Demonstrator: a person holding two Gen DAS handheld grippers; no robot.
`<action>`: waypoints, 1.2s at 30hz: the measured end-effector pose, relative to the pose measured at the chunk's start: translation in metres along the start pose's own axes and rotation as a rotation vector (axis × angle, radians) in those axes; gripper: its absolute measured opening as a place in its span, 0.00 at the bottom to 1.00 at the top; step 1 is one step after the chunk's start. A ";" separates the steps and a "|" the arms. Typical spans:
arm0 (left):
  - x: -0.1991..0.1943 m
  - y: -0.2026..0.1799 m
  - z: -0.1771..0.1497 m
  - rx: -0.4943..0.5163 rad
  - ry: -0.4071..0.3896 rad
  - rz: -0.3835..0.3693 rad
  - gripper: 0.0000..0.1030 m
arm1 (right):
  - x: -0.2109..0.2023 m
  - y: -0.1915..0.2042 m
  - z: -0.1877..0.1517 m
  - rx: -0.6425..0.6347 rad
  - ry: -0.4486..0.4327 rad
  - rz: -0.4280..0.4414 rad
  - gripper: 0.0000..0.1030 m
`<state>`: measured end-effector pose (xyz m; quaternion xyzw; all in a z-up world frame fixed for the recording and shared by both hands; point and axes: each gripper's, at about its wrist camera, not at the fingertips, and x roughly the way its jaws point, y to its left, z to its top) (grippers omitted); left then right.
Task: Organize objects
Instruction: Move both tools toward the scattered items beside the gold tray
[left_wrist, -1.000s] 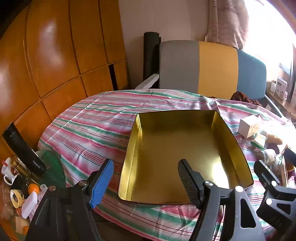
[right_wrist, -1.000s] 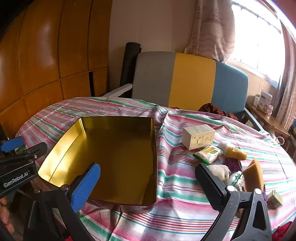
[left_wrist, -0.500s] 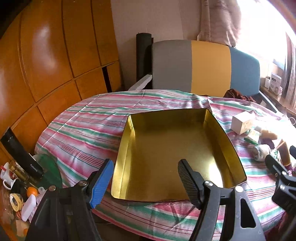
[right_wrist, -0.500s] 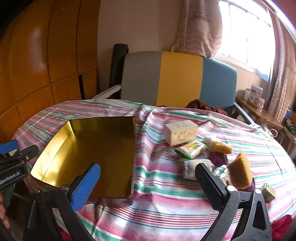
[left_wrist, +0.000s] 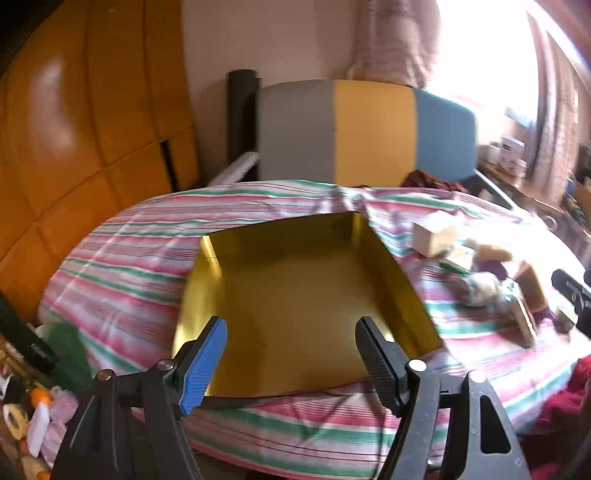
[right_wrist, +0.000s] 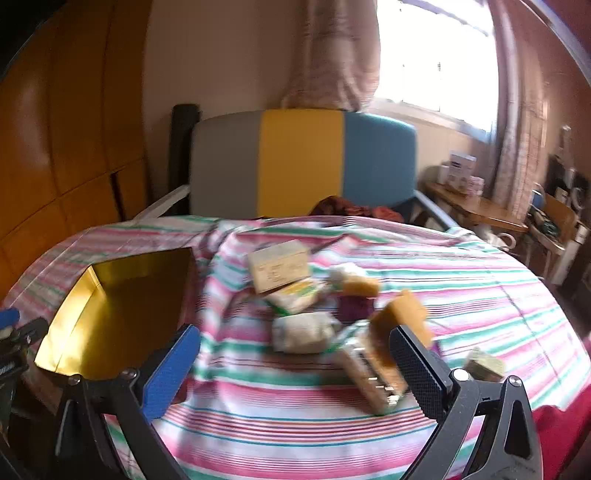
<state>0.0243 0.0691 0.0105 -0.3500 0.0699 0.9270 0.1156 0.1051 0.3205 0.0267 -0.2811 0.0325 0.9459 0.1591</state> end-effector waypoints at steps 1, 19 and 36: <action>0.001 -0.006 0.000 0.011 0.004 -0.019 0.71 | -0.002 -0.009 0.001 0.010 -0.001 -0.014 1.00; 0.066 -0.128 0.013 0.194 0.230 -0.420 0.73 | -0.002 -0.174 -0.007 0.318 0.046 -0.135 1.00; 0.169 -0.217 0.051 0.017 0.470 -0.568 0.84 | 0.014 -0.184 -0.021 0.386 0.031 0.060 1.00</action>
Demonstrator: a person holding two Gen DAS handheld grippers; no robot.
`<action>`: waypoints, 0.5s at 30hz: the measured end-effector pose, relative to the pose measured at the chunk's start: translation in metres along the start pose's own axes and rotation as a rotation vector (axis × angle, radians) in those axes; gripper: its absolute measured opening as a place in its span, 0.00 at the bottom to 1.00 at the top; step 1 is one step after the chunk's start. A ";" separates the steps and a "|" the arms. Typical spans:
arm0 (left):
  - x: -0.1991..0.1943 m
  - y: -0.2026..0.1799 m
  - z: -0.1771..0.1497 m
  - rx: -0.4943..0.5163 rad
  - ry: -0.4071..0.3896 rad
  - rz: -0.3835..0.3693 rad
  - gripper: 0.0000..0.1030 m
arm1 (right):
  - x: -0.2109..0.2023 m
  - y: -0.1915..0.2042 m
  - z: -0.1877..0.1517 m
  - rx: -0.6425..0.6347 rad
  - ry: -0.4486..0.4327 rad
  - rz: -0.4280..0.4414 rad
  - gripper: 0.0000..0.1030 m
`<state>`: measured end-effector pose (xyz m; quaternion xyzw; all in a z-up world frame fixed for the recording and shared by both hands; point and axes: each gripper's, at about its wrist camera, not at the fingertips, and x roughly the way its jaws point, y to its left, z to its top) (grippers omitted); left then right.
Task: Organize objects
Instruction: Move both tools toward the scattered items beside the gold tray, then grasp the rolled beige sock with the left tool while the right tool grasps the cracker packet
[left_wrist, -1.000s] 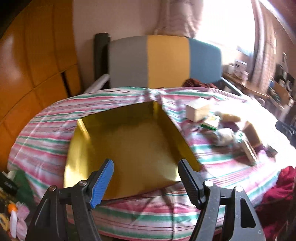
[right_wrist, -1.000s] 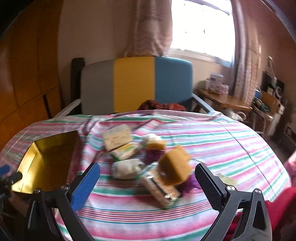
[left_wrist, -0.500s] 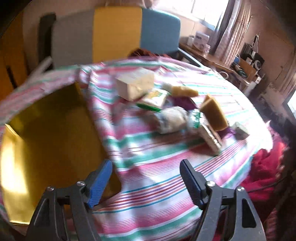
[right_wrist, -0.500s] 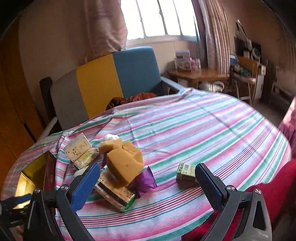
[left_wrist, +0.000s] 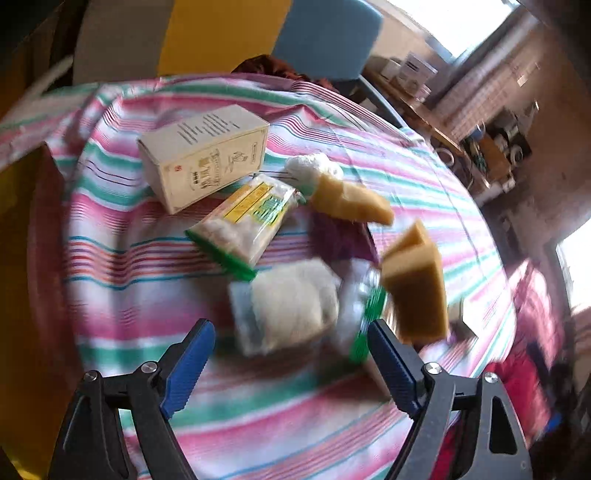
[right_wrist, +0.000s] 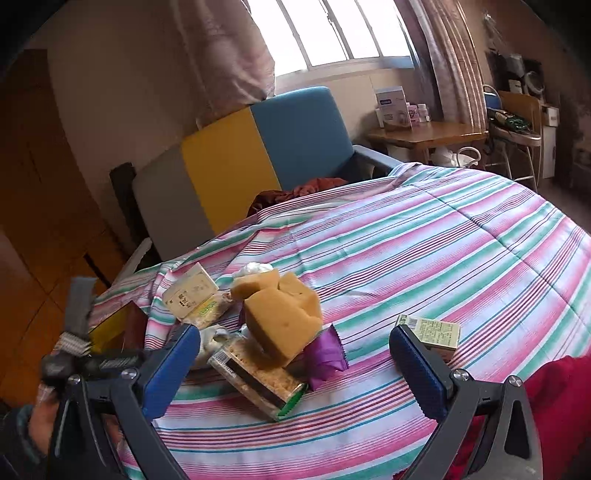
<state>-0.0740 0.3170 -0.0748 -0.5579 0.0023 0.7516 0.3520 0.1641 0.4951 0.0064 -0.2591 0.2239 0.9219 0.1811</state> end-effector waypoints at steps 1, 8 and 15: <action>0.005 0.000 0.004 -0.012 0.006 0.003 0.84 | 0.001 0.000 0.000 0.002 0.004 0.004 1.00; 0.039 -0.001 0.011 -0.039 0.032 0.049 0.82 | 0.009 0.004 -0.004 0.003 0.028 0.039 1.00; 0.027 0.001 -0.003 0.045 0.009 0.068 0.69 | 0.018 0.003 -0.004 0.016 0.079 0.049 1.00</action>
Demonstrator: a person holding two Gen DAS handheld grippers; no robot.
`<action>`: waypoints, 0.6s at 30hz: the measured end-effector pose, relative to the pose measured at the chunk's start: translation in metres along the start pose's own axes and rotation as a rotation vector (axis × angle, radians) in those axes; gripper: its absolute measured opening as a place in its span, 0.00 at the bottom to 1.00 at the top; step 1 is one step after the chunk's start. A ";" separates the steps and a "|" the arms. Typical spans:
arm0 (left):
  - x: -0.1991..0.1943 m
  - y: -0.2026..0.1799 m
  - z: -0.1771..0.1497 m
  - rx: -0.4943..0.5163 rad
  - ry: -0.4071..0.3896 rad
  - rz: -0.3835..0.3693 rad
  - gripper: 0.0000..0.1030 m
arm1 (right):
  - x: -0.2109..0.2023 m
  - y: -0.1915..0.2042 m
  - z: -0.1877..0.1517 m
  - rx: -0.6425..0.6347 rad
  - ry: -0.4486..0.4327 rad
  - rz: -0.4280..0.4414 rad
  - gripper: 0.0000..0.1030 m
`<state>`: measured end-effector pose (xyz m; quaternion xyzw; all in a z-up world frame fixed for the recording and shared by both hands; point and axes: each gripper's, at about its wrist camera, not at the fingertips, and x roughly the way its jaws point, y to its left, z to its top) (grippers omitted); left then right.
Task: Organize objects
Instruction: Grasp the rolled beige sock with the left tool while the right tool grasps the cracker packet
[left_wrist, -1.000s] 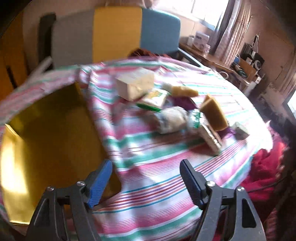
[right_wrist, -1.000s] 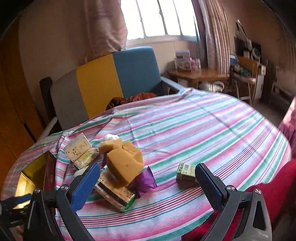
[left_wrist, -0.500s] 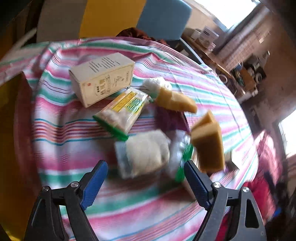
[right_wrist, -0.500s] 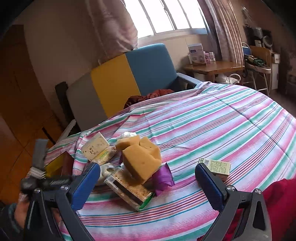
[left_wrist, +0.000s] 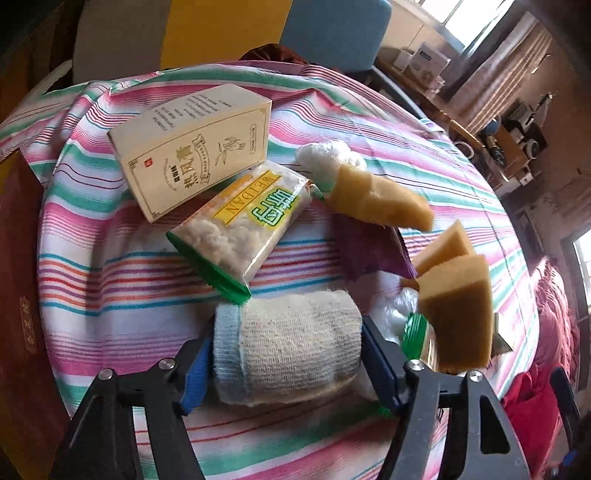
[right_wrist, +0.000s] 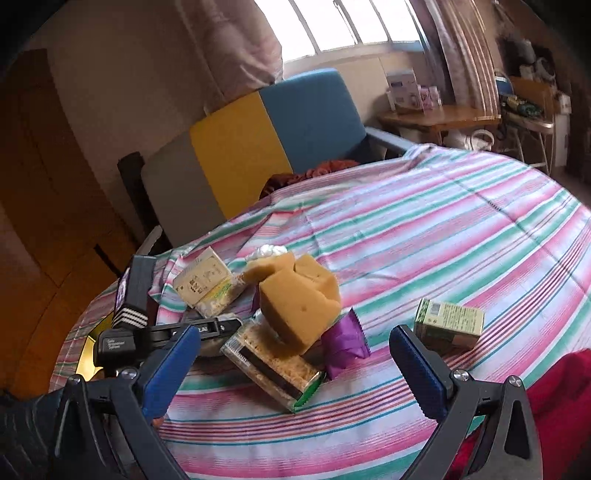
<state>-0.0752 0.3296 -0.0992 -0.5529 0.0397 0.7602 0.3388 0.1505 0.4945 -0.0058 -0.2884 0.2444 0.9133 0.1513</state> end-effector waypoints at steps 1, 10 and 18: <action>-0.003 0.001 -0.003 0.007 0.000 0.000 0.69 | 0.002 -0.001 0.000 0.005 0.011 -0.002 1.00; -0.039 0.007 -0.050 0.108 -0.049 0.020 0.68 | 0.027 0.005 -0.002 -0.028 0.192 0.017 1.00; -0.073 -0.003 -0.082 0.224 -0.142 0.034 0.68 | 0.085 0.045 -0.008 -0.224 0.418 0.058 1.00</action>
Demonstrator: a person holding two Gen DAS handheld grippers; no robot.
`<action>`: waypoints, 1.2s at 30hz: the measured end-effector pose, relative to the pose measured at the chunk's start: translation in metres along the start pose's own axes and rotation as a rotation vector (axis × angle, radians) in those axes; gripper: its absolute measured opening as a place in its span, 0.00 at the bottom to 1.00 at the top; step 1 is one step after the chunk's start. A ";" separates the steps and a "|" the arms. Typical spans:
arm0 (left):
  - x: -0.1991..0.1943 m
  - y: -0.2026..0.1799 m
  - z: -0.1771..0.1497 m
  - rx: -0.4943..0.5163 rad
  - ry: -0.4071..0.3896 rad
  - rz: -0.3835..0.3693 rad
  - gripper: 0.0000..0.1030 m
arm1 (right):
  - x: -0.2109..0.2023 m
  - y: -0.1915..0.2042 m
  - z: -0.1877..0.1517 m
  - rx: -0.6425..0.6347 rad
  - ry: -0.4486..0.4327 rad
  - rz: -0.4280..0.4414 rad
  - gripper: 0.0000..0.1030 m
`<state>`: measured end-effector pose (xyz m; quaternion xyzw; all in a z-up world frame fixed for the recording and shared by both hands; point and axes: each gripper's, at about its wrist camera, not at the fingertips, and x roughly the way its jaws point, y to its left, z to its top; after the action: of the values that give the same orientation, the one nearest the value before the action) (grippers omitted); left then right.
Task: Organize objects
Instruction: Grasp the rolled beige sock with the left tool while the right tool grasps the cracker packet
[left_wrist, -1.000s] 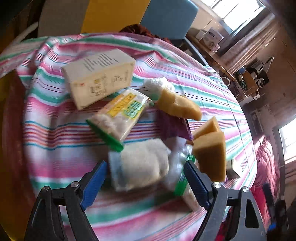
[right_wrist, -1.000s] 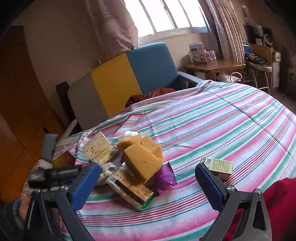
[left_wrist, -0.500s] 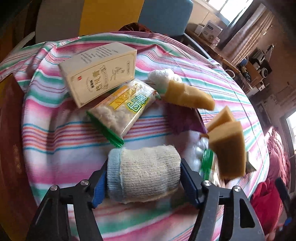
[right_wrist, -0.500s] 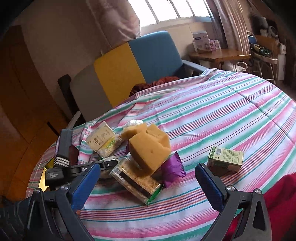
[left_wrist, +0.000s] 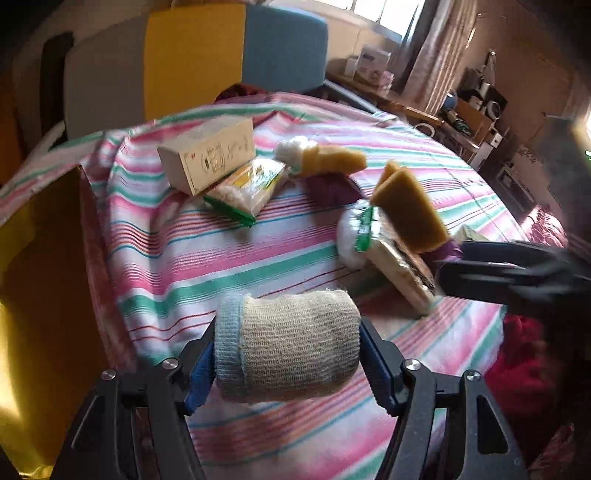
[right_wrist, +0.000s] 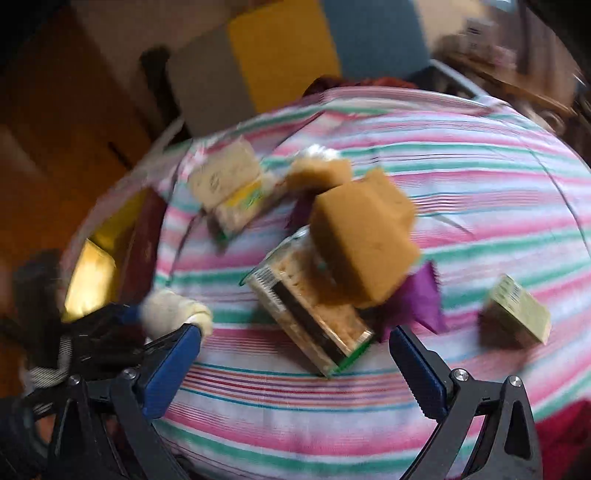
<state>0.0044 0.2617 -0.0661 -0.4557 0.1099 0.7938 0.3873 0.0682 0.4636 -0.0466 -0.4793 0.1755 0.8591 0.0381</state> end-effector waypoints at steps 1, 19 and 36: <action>-0.005 -0.001 -0.001 0.001 -0.010 -0.004 0.68 | 0.008 0.001 0.003 -0.015 0.022 -0.005 1.00; -0.057 0.011 -0.022 -0.037 -0.112 0.025 0.68 | 0.062 -0.006 0.010 -0.097 0.132 -0.087 0.52; -0.133 0.085 -0.029 -0.176 -0.248 0.341 0.68 | 0.050 0.000 0.000 -0.138 0.147 -0.036 0.52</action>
<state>0.0003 0.1208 0.0099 -0.3615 0.0672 0.9043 0.2167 0.0408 0.4582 -0.0885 -0.5455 0.1095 0.8309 0.0073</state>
